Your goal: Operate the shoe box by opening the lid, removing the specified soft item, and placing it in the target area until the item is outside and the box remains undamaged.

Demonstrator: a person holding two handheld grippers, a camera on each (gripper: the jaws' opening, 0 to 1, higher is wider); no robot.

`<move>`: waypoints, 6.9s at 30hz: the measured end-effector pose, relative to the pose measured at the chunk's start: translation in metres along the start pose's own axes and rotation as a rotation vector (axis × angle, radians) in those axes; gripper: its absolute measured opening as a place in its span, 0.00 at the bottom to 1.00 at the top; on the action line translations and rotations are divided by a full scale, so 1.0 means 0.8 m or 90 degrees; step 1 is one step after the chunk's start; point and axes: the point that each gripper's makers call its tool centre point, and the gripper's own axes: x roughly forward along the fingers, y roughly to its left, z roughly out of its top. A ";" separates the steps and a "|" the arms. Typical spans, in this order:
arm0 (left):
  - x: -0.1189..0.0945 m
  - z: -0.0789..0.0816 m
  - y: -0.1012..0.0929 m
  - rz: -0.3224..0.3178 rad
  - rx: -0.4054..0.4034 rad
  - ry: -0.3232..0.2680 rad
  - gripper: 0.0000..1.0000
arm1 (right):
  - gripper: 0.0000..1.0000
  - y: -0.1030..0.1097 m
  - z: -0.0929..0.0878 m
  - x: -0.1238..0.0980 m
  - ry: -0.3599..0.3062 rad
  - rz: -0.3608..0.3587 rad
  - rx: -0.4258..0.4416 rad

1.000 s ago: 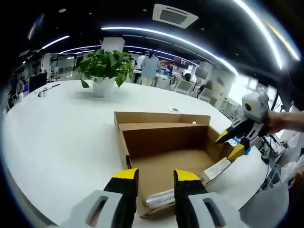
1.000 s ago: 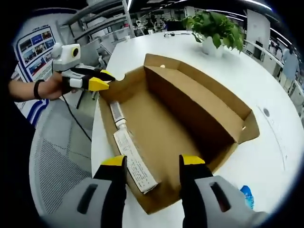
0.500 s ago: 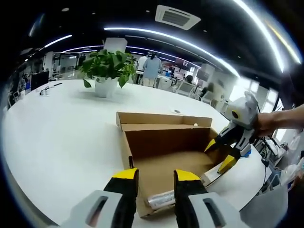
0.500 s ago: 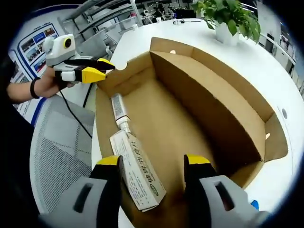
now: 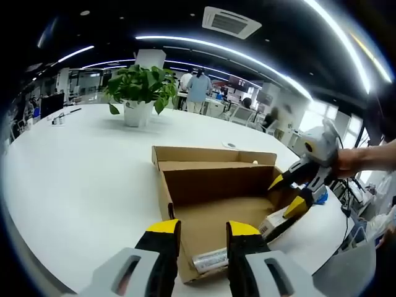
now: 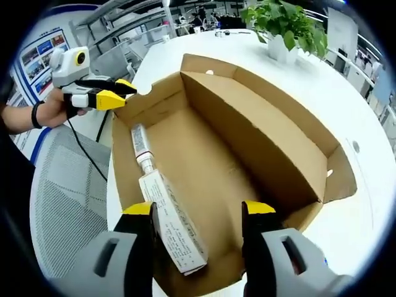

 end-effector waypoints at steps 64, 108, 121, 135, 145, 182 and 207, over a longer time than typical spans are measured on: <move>-0.001 0.001 -0.004 -0.011 -0.001 -0.001 0.30 | 0.19 0.016 0.037 -0.010 0.023 -0.069 -0.139; 0.000 -0.001 -0.005 -0.002 0.005 0.006 0.29 | 0.18 -0.045 -0.037 -0.210 -0.207 -0.268 0.165; 0.000 0.001 -0.004 0.004 0.006 0.005 0.29 | 0.18 -0.056 -0.129 -0.239 -0.197 -0.319 0.266; 0.000 0.000 -0.004 0.006 0.009 0.006 0.29 | 0.18 -0.055 -0.198 -0.262 -0.203 -0.348 0.357; 0.000 0.000 -0.002 0.013 0.012 0.009 0.29 | 0.18 -0.059 -0.236 -0.272 -0.189 -0.364 0.388; -0.001 0.000 0.001 0.039 0.033 0.016 0.29 | 0.18 -0.175 -0.252 -0.324 -0.023 -0.349 0.211; -0.001 0.000 0.005 0.052 0.054 0.021 0.29 | 0.19 -0.278 -0.301 -0.256 0.292 -0.247 -0.116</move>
